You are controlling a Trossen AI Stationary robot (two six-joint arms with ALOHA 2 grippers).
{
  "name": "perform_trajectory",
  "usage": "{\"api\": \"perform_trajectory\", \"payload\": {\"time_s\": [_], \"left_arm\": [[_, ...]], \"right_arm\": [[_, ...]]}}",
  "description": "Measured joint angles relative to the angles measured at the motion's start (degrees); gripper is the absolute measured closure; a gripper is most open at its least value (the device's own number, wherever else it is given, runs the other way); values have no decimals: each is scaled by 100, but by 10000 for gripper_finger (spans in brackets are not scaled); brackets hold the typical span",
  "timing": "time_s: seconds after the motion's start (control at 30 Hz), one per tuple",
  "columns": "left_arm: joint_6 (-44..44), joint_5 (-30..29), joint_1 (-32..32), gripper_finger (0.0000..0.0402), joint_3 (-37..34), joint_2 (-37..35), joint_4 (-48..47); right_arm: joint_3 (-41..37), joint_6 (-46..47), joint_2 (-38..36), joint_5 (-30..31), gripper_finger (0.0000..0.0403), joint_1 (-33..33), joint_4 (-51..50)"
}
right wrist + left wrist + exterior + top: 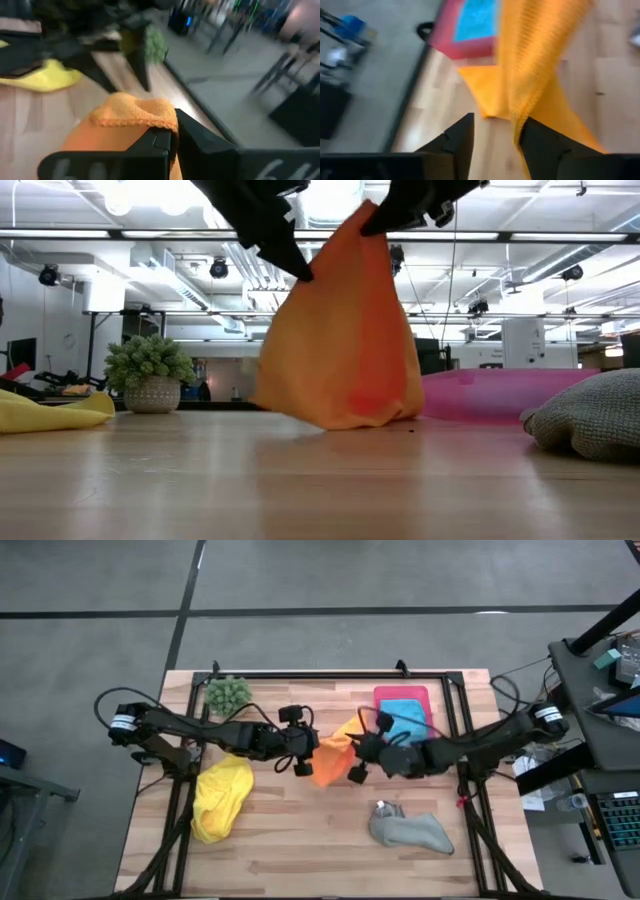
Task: Fold microfiber towels
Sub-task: Fold the orange microfiber cloth
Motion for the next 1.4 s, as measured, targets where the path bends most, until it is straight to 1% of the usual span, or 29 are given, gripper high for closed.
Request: {"api": "perform_trajectory", "payload": {"time_s": [0.07,0.17,0.27,0.37,0.4,0.5,0.57,0.73,0.87,0.97,1.23,1.3,1.4], "left_arm": [[-218,484,-2,254,-13,11,-215],[-495,1039,-10,245,-34,20,-551],[-606,1098,-29,244,-213,36,-670],[-604,1112,-31,243,-505,38,-509],[-603,1207,-29,243,-621,38,-449],[-595,1709,-29,243,-1082,40,108],[-590,1884,-31,243,-1428,40,722],[-595,1905,56,243,-2132,100,2240],[-597,1980,173,243,-2399,289,3067],[-599,1998,275,243,-2435,502,3314],[-634,2065,466,243,-2374,1164,3484],[-741,2210,509,243,-2375,1309,3534],[-754,2584,538,248,-2334,1477,3535]], "right_arm": [[138,145,-4,-1,394,-24,-412],[214,87,15,-42,394,-3,-587],[207,-41,15,-29,394,-8,-596],[186,-88,11,-34,394,-7,-850],[186,-55,10,-48,394,-6,-961],[186,113,2,-54,394,-7,-1321],[186,217,9,-45,394,-7,-1472],[184,302,13,-67,394,-5,-1554],[182,313,13,-67,394,-7,-1552],[181,314,15,-67,394,-7,-1528],[171,313,17,-71,394,-7,-1554],[171,313,17,-71,394,-7,-1554],[169,308,17,-71,394,-7,-1556]]}}
